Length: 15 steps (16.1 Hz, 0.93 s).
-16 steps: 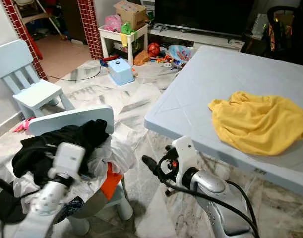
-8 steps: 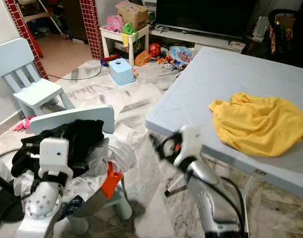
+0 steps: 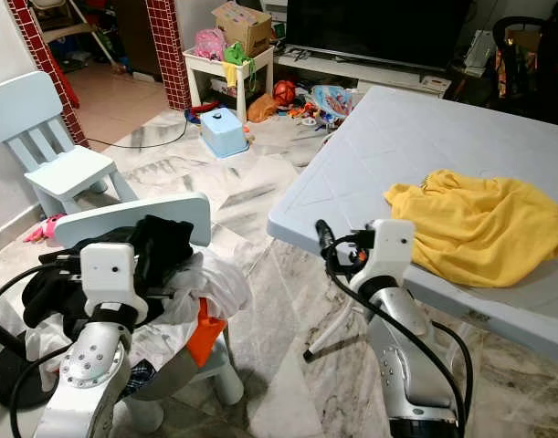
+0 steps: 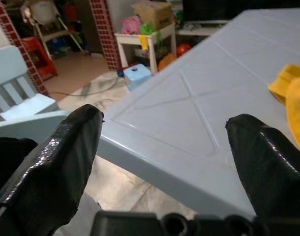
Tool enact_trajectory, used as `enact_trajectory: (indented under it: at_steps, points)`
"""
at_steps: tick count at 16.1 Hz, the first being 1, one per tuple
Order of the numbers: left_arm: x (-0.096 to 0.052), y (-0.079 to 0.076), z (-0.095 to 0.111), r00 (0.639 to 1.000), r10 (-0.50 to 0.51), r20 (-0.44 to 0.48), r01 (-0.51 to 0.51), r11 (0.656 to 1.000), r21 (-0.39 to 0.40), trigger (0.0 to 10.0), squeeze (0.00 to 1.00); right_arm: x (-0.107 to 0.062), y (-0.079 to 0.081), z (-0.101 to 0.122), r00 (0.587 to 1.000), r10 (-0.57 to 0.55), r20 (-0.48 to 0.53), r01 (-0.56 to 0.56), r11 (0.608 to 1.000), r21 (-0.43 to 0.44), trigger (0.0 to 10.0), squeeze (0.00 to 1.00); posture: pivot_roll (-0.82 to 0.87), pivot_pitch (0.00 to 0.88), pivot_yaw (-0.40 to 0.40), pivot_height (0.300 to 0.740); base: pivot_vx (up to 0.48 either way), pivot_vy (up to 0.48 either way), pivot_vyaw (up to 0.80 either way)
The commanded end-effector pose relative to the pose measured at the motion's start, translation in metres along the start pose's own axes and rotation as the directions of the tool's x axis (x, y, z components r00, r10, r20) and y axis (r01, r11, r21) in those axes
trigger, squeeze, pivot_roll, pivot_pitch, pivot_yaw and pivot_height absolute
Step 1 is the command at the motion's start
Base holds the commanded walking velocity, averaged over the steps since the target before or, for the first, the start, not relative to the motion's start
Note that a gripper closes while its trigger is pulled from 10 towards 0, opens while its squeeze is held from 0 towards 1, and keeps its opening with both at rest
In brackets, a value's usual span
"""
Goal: Hang hanger
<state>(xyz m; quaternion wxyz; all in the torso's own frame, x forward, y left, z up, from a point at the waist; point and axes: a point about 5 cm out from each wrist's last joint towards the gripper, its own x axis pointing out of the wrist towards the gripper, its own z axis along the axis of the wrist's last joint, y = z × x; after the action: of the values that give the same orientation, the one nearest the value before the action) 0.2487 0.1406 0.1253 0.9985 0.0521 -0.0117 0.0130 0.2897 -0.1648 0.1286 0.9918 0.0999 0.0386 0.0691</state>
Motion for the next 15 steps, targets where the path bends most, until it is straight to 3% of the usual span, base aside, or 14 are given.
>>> enact_trajectory:
  at_steps: [1, 3, 6, 15]
  points:
    - [0.0022, -0.0035, 0.0082, 0.999, -0.027, 0.027, 0.027, 1.000, -0.005, 10.0, 0.00, 0.0025, -0.0028, 0.0035, 1.000, -0.022, 0.012, 0.022, 1.000, -0.003, 10.0, 0.00, -0.03, 0.000, 0.002, 0.740, 0.000, 0.000, 0.00]
    - [0.0029, -0.0027, 0.0065, 1.000, -0.024, 0.011, 0.025, 1.000, -0.011, 10.0, 0.00, 0.0018, -0.0013, 0.0004, 1.000, -0.016, 0.008, 0.016, 1.000, 0.000, 10.0, 0.00, -0.03, 0.000, 0.001, 0.740, 0.000, 0.000, -0.80]
    - [0.0022, -0.0041, 0.0052, 0.999, -0.038, 0.001, 0.038, 0.999, -0.017, 10.0, 0.00, 0.0006, 0.0011, -0.0013, 1.000, -0.011, 0.007, 0.011, 1.000, 0.006, 10.0, 0.00, -0.03, 0.000, 0.001, 0.740, 0.000, 0.000, 0.00]
    - [0.0033, -0.0062, 0.0041, 0.998, -0.059, -0.015, 0.059, 0.998, -0.010, 10.0, 0.00, 0.0026, -0.0010, -0.0026, 0.999, -0.044, 0.000, 0.044, 0.999, -0.021, 10.0, 0.00, -0.03, 0.000, 0.004, 0.740, -0.321, 0.000, 0.00]
